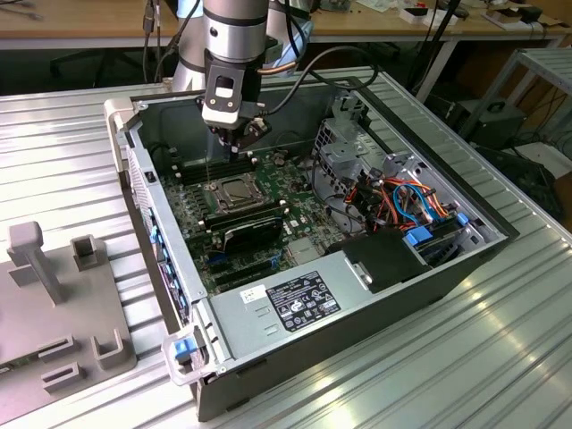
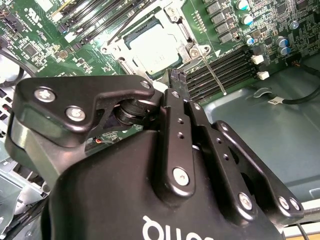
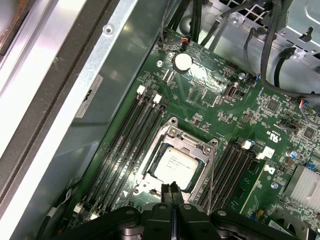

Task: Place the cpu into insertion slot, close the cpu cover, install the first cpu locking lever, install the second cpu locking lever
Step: 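Install the first cpu locking lever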

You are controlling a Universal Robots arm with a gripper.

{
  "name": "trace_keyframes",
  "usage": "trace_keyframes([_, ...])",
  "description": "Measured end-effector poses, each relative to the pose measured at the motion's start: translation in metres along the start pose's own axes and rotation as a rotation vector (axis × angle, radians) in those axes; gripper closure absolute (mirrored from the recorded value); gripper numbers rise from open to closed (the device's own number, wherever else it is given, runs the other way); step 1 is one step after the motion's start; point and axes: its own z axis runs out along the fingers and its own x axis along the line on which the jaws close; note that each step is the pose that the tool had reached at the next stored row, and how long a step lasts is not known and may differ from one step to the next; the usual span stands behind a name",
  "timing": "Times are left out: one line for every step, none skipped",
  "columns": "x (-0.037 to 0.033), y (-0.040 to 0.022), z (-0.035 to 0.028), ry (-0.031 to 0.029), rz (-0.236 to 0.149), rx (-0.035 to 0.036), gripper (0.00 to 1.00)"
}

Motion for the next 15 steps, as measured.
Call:
trace_keyframes([0.0,0.0,0.0,0.0,0.0,0.0,0.89])
trace_keyframes([0.0,0.0,0.0,0.0001,0.0,-0.0001,0.89])
trace_keyframes([0.0,0.0,0.0,0.0,0.0,0.0,0.89])
trace_keyframes([0.0,0.0,0.0,0.0,0.0,-0.0001,0.89])
trace_keyframes([0.0,0.0,0.0,0.0,0.0,-0.0001,0.89])
trace_keyframes([0.0,0.0,0.0,0.0,0.0,-0.0001,0.89])
trace_keyframes([0.0,0.0,0.0,0.0001,-0.001,-0.0002,0.89])
trace_keyframes([0.0,0.0,0.0,0.0002,-0.005,-0.0004,0.89])
trace_keyframes([0.0,0.0,0.0,0.0004,-0.013,-0.0009,0.89])
trace_keyframes([0.0,0.0,0.0,0.0012,-0.035,-0.0021,0.89])
trace_keyframes([0.0,-0.0001,0.0,0.0018,-0.056,-0.0034,0.89])
trace_keyframes([0.0,-0.0001,0.0001,0.0023,-0.071,-0.0042,0.89])
trace_keyframes([0.0,0.0,0.0001,0.003,-0.091,-0.0056,0.89])
trace_keyframes([0.0,0.0,0.0001,0.0035,-0.107,-0.0065,0.89])
trace_keyframes([0.0,0.0,0.0001,0.0038,-0.118,-0.0071,0.89])
